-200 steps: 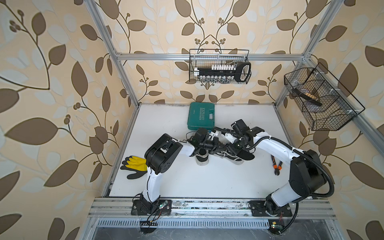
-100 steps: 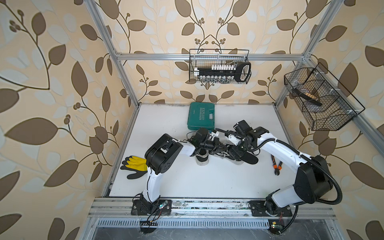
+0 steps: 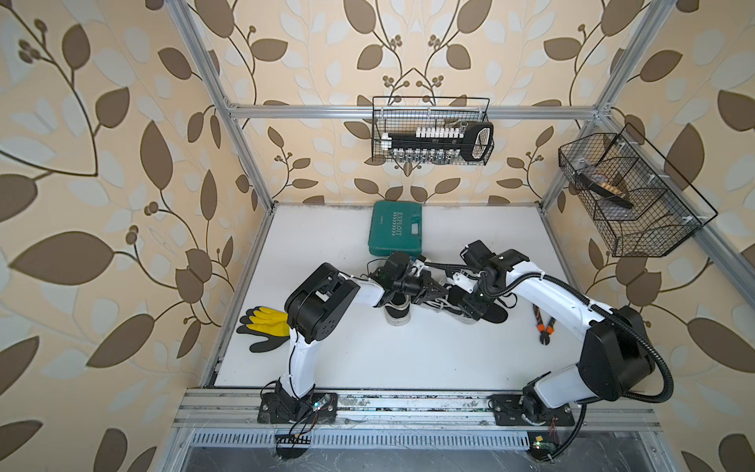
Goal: Insert the insole into the shoe
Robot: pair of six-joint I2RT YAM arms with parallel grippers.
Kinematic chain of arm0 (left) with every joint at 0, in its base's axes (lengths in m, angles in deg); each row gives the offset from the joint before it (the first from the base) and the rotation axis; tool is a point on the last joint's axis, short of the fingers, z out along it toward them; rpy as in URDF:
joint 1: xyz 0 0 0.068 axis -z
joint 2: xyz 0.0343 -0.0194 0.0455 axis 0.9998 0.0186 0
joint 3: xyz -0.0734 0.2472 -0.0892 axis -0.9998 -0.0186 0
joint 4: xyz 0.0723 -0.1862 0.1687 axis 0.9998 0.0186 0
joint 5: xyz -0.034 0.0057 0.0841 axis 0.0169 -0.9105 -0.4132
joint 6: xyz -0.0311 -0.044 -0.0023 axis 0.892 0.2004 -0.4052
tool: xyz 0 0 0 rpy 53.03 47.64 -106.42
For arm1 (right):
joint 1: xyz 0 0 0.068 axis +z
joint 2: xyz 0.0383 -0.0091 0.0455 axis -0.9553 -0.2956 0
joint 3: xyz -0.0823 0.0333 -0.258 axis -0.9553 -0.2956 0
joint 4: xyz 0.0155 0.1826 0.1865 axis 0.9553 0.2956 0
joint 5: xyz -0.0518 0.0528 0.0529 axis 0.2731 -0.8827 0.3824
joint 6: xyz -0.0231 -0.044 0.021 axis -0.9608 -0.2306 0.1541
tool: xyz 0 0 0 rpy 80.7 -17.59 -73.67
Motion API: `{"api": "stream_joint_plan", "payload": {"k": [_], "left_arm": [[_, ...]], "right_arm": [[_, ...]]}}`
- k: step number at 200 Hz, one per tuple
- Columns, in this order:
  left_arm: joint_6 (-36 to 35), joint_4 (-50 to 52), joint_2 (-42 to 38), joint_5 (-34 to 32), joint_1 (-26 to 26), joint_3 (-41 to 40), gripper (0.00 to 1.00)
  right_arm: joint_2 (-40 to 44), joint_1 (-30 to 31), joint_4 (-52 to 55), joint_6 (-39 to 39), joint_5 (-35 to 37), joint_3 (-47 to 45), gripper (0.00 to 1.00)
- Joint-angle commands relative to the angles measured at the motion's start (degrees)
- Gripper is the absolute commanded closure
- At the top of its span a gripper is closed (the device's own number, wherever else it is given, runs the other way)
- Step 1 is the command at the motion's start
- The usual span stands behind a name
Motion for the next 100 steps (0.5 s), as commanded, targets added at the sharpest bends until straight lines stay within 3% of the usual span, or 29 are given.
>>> {"api": "stream_joint_plan", "payload": {"k": [1,43,85,100], "left_arm": [[-1.41,-0.65,-2.50,0.78,0.46,1.71,1.00],[-1.85,0.25,-3.02,1.13,0.49,1.60,1.00],[-1.52,0.36,-2.75,1.79,0.53,3.26,1.00],[-0.94,-0.26,-2.51,1.93,0.47,3.65,1.00]], "right_arm": [[0.11,-0.03,2.27,-1.48,0.94,0.63,0.27],[0.74,0.27,2.45,-2.01,0.42,3.00,0.64],[0.94,0.74,1.96,-3.36,-2.97,4.37,0.83],[0.29,0.72,2.03,-4.20,-3.65,4.50,0.95]]}}
